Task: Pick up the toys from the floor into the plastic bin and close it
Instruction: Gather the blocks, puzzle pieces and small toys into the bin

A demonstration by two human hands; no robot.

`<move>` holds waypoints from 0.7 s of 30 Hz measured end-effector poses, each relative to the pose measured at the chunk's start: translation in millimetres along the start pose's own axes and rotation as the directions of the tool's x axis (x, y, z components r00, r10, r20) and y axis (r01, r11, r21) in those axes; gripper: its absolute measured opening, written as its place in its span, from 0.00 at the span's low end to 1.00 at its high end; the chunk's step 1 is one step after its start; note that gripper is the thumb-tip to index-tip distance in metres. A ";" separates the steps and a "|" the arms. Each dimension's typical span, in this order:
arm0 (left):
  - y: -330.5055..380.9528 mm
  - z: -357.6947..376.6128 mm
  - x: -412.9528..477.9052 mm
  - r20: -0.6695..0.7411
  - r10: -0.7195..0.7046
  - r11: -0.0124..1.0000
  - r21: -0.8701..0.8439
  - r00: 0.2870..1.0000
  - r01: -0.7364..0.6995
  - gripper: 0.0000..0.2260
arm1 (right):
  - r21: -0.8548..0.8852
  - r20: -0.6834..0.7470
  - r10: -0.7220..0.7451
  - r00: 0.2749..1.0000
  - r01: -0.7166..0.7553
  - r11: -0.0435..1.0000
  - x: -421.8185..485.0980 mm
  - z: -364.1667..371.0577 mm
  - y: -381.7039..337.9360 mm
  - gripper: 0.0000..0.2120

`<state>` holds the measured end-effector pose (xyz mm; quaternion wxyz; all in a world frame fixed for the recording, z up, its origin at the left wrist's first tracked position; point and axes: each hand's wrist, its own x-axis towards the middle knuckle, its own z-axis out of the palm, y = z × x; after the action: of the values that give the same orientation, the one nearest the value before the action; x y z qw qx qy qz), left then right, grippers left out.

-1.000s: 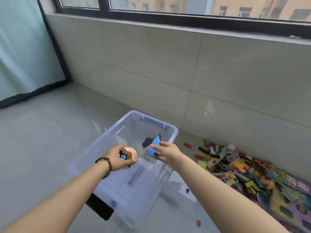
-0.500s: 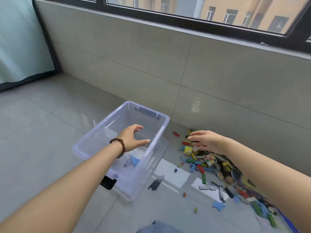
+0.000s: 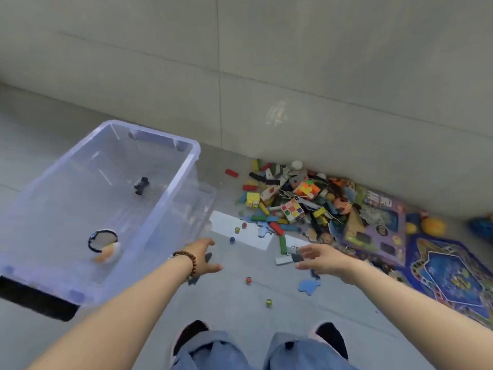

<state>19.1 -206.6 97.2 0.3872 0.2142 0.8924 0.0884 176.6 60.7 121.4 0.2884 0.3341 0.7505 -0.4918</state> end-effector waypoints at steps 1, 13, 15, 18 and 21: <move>-3.9 11.2 16.8 0.018 -0.017 0.999 0.039 1.000 0.016 0.35 | 0.000 0.006 0.015 1.000 -0.015 1.000 13.8 3.4 16.0 0.27; -37.5 73.5 104.2 -0.117 -0.115 0.982 0.138 0.986 0.131 0.17 | -0.417 -0.094 -0.139 0.986 0.088 0.904 85.2 4.4 121.6 0.25; -40.6 78.9 110.2 -0.193 -0.090 0.988 0.108 0.977 0.113 0.13 | -0.383 -0.151 -0.161 0.975 0.093 0.919 88.5 7.9 129.4 0.23; -36.4 78.8 114.5 -0.214 -0.059 0.994 0.082 0.975 0.078 0.10 | -0.335 -0.227 -0.193 0.955 0.109 0.936 94.8 16.0 133.4 0.20; -26.9 73.9 119.6 -0.173 -0.040 0.991 0.116 0.984 0.061 0.11 | -0.336 -0.262 -0.220 0.940 0.125 0.934 100.6 24.4 132.8 0.14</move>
<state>-8.3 -177.3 -40.2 0.2980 0.2061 0.9311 0.0423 222.0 98.8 -36.2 0.1775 0.2856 0.8804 -0.3344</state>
